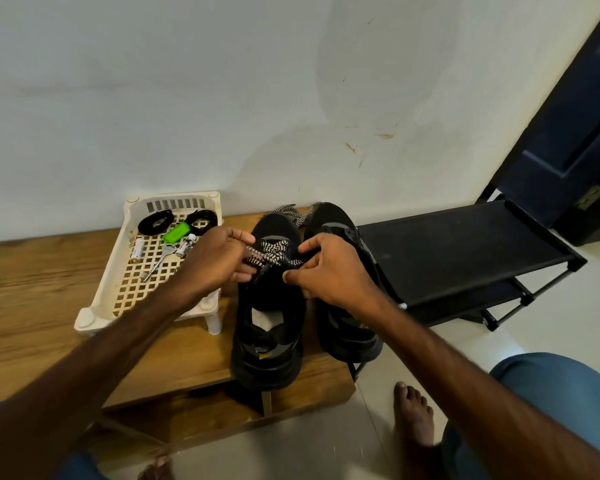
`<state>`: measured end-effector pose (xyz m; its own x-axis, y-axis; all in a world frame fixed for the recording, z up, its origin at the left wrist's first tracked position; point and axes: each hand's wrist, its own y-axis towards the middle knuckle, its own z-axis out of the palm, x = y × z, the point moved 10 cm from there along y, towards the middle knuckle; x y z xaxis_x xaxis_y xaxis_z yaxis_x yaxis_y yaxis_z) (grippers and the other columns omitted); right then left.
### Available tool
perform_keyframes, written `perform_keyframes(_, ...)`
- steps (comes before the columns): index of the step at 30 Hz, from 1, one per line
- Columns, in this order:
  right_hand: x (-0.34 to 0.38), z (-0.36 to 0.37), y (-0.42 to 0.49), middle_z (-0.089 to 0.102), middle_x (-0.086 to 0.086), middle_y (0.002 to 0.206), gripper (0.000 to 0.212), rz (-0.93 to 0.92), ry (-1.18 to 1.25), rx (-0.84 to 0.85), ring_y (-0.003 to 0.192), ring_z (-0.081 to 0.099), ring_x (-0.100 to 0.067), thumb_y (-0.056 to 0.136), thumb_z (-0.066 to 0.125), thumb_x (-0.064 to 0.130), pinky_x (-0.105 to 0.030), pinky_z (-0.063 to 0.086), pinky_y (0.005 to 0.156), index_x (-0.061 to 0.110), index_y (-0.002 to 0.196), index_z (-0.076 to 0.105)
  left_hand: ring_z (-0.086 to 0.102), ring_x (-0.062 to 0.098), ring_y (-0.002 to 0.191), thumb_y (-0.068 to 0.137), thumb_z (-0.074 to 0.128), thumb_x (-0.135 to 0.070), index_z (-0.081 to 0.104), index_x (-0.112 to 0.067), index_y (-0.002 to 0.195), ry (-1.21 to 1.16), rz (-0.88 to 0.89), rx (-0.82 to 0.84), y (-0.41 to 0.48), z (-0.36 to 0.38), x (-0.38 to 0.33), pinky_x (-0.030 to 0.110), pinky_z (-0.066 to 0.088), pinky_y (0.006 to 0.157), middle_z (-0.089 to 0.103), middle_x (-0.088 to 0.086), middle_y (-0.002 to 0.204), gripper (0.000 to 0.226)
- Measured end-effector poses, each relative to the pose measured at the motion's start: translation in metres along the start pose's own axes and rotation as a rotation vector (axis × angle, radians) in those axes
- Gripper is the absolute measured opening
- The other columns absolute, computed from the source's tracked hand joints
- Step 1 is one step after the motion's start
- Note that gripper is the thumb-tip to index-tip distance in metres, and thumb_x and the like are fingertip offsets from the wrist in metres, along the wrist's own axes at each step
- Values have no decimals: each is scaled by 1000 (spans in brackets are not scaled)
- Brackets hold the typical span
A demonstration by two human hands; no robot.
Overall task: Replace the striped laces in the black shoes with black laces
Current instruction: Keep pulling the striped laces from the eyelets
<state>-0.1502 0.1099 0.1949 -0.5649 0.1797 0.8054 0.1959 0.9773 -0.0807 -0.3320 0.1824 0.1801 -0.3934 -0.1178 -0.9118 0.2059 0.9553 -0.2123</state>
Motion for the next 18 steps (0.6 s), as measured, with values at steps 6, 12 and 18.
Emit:
perform_keyframes(6,0,-1,2,75,0,81,53,-3,-49,-15,67,71,-9,80,86,24,-27,60,67,15,124,58,41,18,120,69,62,-40,69,-28,116,712,682,-108,-38,21,-60,35,39,96,52,-4,135,50)
perform_keyframes(12,2,0,2,75,-2,86,54,-18,-64,-15,76,72,-14,81,85,27,-37,63,79,14,126,57,43,26,125,72,85,-31,80,-28,89,857,794,-109,-48,33,-66,49,45,94,53,-2,144,19)
perform_keyframes(18,2,1,3,74,-3,91,53,-16,-84,-28,79,73,-16,80,84,23,-37,64,77,14,126,58,44,24,120,74,81,-21,77,-21,75,857,823,-194,-50,31,-73,41,37,89,58,-4,131,4)
